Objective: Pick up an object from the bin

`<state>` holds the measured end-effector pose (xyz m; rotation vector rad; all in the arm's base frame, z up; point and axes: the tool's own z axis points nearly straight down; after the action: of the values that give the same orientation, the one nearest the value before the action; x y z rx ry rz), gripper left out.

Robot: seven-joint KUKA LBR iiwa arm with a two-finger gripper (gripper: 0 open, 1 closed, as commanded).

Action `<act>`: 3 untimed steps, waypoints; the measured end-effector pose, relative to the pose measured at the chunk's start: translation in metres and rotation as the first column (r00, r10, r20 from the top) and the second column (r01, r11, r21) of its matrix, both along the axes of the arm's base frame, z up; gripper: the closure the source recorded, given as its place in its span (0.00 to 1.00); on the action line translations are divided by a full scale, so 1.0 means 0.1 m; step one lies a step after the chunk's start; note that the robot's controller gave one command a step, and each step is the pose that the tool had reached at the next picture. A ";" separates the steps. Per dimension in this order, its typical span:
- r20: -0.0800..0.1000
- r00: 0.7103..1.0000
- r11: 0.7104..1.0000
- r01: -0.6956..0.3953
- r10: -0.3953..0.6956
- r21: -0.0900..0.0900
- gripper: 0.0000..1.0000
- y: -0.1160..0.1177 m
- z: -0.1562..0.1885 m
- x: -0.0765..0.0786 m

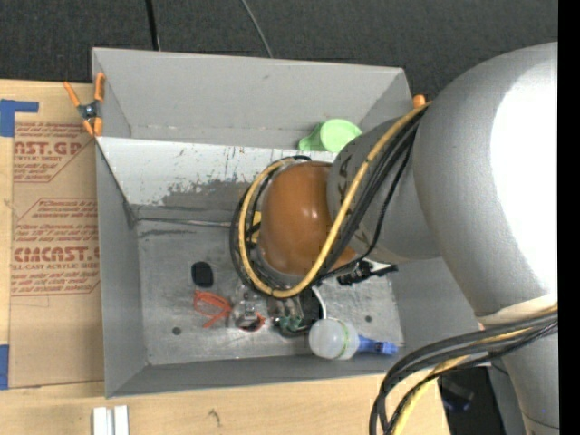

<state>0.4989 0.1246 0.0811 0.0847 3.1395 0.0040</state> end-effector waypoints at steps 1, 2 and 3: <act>-0.002 1.000 1.000 0.001 -0.001 -0.001 0.00 -0.01 -0.02 -0.01; -0.005 1.000 1.000 0.000 0.000 -0.001 1.00 0.00 0.00 -0.01; -0.002 1.000 1.000 0.001 -0.001 -0.001 0.00 -0.01 -0.02 -0.01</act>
Offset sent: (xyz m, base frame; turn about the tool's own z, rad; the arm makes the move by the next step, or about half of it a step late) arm 0.0000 0.0000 0.0000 0.0000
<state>0.4980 0.1237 0.0792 0.0861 3.1412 0.0018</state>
